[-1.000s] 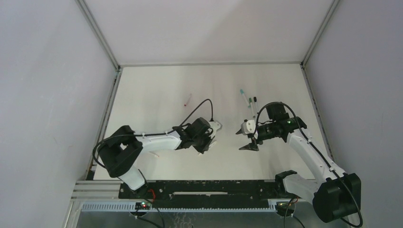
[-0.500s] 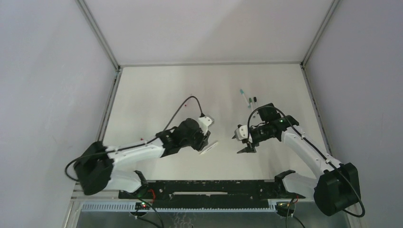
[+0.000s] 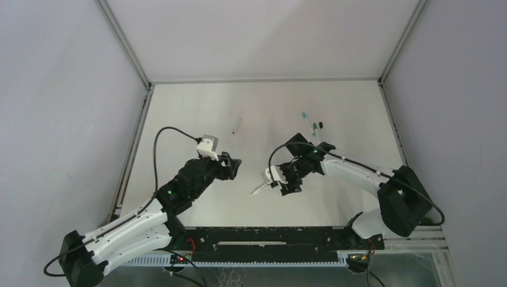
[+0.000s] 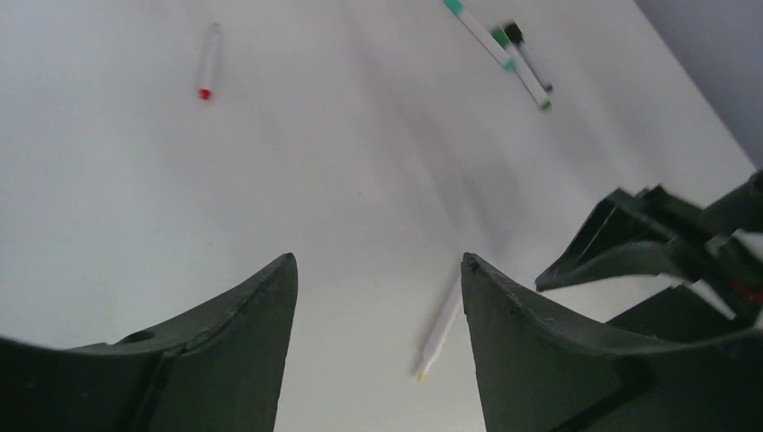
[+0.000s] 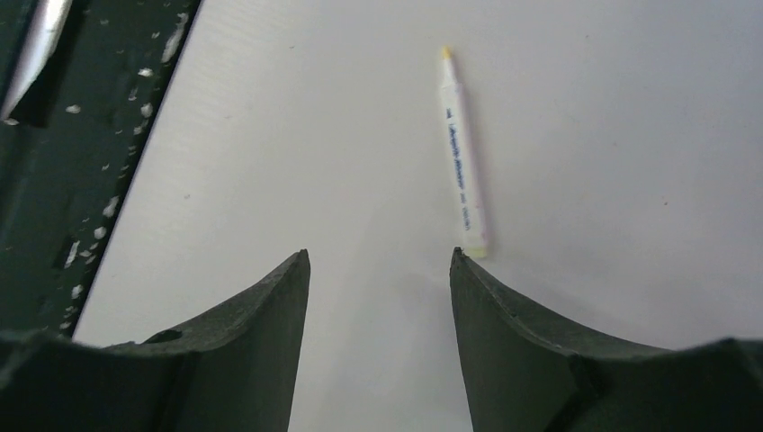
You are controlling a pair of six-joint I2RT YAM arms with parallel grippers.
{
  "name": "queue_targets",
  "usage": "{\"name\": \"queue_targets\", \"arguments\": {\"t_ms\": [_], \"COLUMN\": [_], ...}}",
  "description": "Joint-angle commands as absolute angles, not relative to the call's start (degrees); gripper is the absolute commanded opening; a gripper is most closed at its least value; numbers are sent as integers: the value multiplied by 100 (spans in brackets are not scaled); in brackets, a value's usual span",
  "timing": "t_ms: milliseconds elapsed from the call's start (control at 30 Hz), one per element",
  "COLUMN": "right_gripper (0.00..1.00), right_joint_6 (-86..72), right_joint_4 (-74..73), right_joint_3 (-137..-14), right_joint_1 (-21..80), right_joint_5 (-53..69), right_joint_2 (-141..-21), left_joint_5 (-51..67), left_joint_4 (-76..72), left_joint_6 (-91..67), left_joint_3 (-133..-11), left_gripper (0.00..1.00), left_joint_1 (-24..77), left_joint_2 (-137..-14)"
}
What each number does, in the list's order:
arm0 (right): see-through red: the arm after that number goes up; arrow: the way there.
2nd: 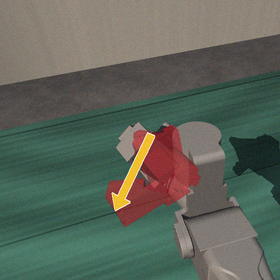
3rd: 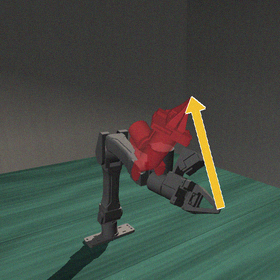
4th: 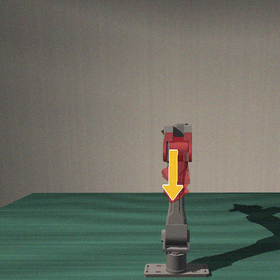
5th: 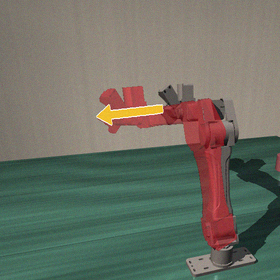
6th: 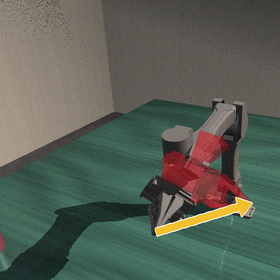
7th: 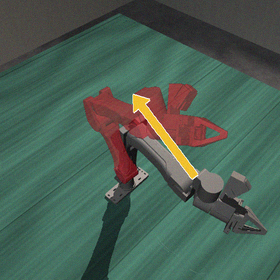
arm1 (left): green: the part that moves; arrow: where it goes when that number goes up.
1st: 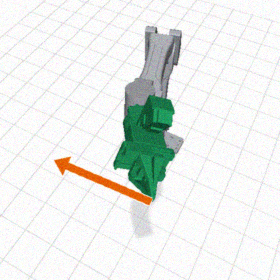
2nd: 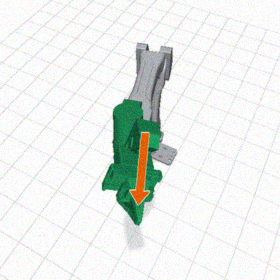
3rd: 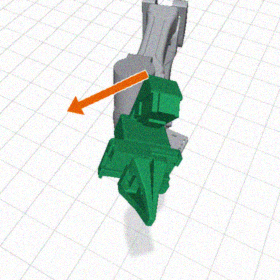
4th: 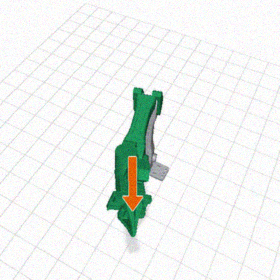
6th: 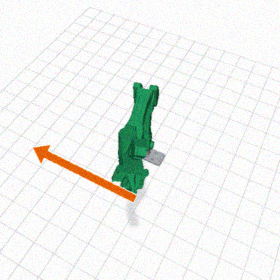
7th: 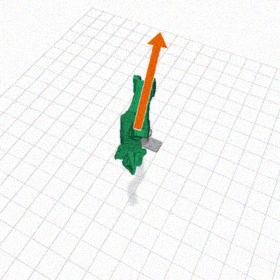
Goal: Insert the pens into the pen caps
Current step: Move the pen to the center of the board, then pick up the pen from the center of the board.
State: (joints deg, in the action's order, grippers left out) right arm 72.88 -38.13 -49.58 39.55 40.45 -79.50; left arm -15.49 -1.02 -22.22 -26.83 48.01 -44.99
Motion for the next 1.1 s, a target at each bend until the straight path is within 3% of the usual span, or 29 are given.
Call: {"name": "queue_targets", "arguments": {"t_ms": [0, 367, 900, 1067], "right_gripper": [64, 56, 43, 33], "right_joint_6": [6892, 6234, 6230, 6220], "right_joint_4": [-3458, -3208, -3744, -4045], "right_joint_3": [-5494, -6272, -6687, -6797], "right_joint_1": [4359, 5046, 5124, 5126], "right_joint_5": [3327, 2366, 1963, 1854], "right_joint_2": [-8492, -9803, -10573, -10819], "left_joint_5": [-2364, -2948, -2748, -2632], "left_joint_4": [210, 571, 518, 230], "left_joint_6": [-2823, -3044, -3209, -3472], "left_joint_3": [-2436, -1867, -1692, -1387], "left_gripper": [72, 74, 74, 73], "left_joint_1": [4634, 4585, 4584, 4585], "left_joint_2": [-3812, -2397, -2176, -1916]}}
